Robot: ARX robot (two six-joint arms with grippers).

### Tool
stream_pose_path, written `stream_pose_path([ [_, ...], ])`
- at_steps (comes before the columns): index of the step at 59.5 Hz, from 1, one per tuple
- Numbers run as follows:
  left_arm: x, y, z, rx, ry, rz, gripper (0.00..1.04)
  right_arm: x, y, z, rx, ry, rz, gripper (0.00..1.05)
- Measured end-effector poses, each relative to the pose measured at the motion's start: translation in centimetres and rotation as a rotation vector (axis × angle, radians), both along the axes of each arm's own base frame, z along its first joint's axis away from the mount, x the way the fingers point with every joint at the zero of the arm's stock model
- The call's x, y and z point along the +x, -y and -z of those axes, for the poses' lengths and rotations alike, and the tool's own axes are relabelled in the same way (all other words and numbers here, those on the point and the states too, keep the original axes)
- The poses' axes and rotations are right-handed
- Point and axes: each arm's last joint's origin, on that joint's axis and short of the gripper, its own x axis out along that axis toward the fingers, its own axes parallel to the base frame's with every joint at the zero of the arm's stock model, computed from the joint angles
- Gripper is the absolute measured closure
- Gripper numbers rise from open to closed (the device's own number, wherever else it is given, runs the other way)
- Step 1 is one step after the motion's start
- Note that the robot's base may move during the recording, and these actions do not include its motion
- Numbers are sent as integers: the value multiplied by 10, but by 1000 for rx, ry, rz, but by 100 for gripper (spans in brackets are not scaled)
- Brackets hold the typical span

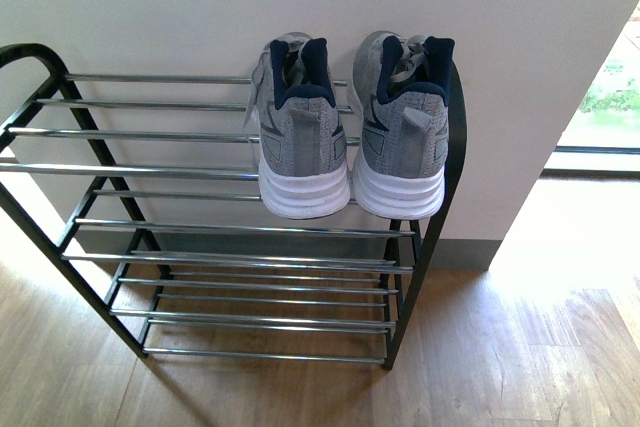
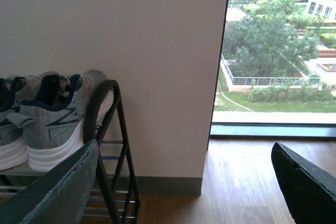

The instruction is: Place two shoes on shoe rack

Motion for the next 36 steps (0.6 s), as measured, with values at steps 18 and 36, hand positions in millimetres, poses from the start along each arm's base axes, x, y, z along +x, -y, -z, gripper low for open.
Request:
stream_pose_path([
  [18,-16,-11,-3,0,9,3,104,0,0,0,0,0,0,9],
  [36,-30,-12,-8,1,27,2,103,0,0,0,0,0,0,9],
])
